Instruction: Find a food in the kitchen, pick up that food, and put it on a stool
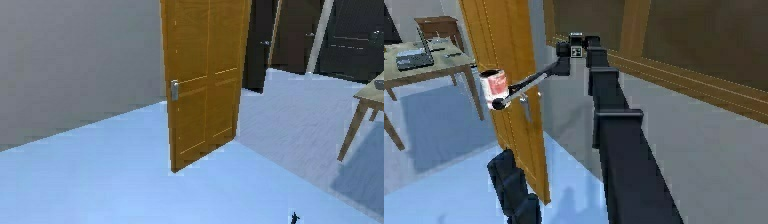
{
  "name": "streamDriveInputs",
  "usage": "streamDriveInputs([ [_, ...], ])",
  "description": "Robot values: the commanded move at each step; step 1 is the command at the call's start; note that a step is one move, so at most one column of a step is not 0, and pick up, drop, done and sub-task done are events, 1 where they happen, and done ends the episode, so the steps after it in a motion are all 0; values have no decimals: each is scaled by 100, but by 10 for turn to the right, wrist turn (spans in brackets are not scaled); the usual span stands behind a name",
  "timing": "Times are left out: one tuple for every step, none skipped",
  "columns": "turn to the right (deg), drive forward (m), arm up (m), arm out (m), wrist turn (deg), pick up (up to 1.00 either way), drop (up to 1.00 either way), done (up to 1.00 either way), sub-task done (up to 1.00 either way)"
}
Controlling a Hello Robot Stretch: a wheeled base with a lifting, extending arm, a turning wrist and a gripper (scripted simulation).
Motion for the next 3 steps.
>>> streamDriveInputs([
  [0,0,-50,0,0,0,0,0,0],
  [0,0,-6,0,0,0,0,0,0],
  [0,0,-32,0,0,0,0,0,0],
])
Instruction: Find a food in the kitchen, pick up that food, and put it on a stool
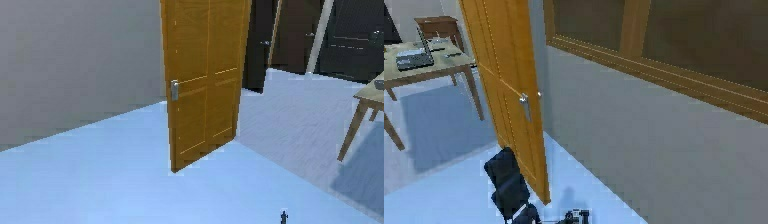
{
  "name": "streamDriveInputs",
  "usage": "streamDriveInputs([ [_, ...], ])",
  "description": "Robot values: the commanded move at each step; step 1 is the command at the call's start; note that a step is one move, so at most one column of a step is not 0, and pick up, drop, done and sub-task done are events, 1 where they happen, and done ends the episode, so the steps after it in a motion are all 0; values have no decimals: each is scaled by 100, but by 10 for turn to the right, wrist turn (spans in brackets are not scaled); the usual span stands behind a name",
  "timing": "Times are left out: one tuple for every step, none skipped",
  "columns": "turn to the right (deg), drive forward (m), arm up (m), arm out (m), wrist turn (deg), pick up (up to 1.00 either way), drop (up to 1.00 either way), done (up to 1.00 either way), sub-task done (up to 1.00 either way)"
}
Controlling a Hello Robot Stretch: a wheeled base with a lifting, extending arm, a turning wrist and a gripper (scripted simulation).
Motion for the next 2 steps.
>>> streamDriveInputs([
  [0,0,0,0,0,0,100,0,0],
  [0,0,10,0,0,0,0,0,0],
])
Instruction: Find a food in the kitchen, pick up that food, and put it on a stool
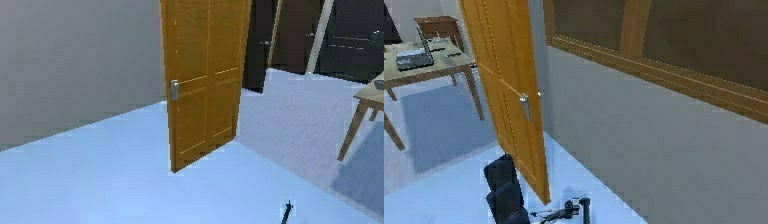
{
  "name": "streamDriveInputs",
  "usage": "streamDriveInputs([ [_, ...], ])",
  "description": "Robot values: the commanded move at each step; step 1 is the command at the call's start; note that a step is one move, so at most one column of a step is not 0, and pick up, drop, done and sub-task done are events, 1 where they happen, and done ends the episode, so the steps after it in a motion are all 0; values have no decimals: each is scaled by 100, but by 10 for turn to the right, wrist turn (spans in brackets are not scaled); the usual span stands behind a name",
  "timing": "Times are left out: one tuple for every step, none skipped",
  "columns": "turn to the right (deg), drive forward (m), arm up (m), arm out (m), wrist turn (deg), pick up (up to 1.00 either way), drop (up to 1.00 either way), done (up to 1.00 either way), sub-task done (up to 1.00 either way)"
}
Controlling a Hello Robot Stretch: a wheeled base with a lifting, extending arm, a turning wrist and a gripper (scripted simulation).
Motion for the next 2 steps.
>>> streamDriveInputs([
  [0,0,0,-8,0,0,0,0,0],
  [0,0,0,0,0,0,0,100,0],
])
